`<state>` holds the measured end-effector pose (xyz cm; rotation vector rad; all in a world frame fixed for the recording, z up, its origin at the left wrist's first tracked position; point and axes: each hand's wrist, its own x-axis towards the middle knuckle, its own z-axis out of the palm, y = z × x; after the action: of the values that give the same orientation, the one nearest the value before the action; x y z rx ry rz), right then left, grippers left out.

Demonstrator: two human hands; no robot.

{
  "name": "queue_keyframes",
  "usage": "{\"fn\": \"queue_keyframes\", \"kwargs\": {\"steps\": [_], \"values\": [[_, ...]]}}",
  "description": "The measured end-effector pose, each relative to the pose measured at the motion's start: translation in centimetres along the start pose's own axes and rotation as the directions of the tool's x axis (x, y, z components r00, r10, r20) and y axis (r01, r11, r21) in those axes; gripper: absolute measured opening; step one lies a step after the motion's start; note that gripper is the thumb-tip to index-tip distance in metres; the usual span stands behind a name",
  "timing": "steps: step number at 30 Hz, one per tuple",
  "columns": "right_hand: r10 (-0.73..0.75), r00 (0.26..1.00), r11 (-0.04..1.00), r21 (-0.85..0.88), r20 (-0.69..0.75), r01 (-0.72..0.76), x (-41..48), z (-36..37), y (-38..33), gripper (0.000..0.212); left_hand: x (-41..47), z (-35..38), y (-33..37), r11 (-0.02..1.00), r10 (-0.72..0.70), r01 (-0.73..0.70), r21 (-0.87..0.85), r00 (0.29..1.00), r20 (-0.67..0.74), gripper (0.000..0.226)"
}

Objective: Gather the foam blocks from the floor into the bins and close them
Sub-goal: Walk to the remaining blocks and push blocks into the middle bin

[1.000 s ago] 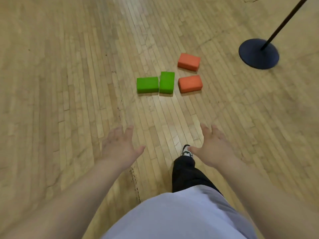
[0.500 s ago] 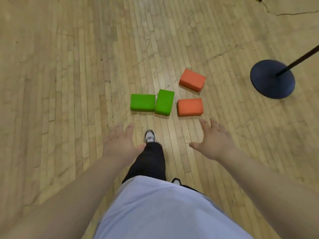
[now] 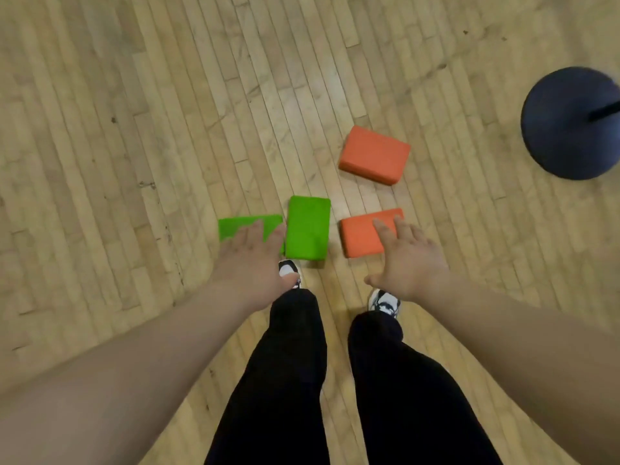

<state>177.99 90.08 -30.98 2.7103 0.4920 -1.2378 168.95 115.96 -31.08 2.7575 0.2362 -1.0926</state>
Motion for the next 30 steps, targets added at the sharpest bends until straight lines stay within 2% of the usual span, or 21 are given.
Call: {"fn": "queue_keyframes", "kwargs": {"steps": [4, 9, 14, 17, 20, 22, 24, 26, 28, 30], "values": [[-0.061, 0.995, 0.994, -0.081, 0.083, 0.068, 14.5, 4.7, 1.0, 0.119, 13.6, 5.2, 0.4, 0.998, 0.057, -0.058, 0.033, 0.998, 0.037, 0.104], [-0.156, 0.973, 0.948, -0.252, 0.167, 0.196, 32.9, 15.1, 3.3, 0.135, 32.0, 15.3, 1.0, 0.994, 0.090, -0.090, 0.065, 0.996, 0.001, 0.112], [-0.162, 0.951, 0.940, -0.252, 0.265, 0.230, 43.0, 22.8, 6.1, 0.150, 42.5, 23.5, 0.9, 0.990, 0.084, -0.094, 0.103, 0.992, 0.098, 0.119], [-0.217, 0.940, 0.911, -0.292, 0.263, 0.292, 43.5, 22.9, 7.4, 0.150, 43.1, 23.5, 2.0, 0.985, 0.090, -0.104, 0.140, 0.991, 0.103, 0.109], [-0.328, 0.919, 0.841, -0.376, 0.219, 0.390, 42.0, 22.7, 8.1, 0.138, 42.2, 21.0, 2.9, 0.976, 0.141, -0.163, 0.144, 0.978, 0.152, 0.097], [-0.353, 0.914, 0.837, -0.370, 0.198, 0.403, 40.5, 22.9, 8.5, 0.127, 41.2, 19.9, 2.9, 0.952, 0.193, -0.235, 0.195, 0.959, 0.209, 0.095], [-0.311, 0.930, 0.879, -0.313, 0.193, 0.359, 39.1, 22.7, 9.0, 0.119, 40.3, 19.2, 2.8, 0.929, 0.240, -0.299, 0.217, 0.935, 0.261, 0.094], [-0.241, 0.947, 0.933, -0.217, 0.210, 0.286, 37.4, 22.1, 9.7, 0.116, 39.3, 18.6, 2.9, 0.931, 0.232, -0.302, 0.203, 0.922, 0.308, 0.091], [-0.174, 0.962, 0.972, -0.119, 0.209, 0.202, 34.7, 21.3, 10.3, 0.112, 37.7, 17.9, 3.1, 0.954, 0.190, -0.254, 0.161, 0.924, 0.332, 0.089], [-0.108, 0.982, 0.993, -0.039, 0.154, 0.115, 31.3, 20.0, 10.9, 0.106, 35.1, 16.7, 3.6, 0.985, 0.145, -0.166, 0.048, 0.944, 0.295, 0.086]]}}
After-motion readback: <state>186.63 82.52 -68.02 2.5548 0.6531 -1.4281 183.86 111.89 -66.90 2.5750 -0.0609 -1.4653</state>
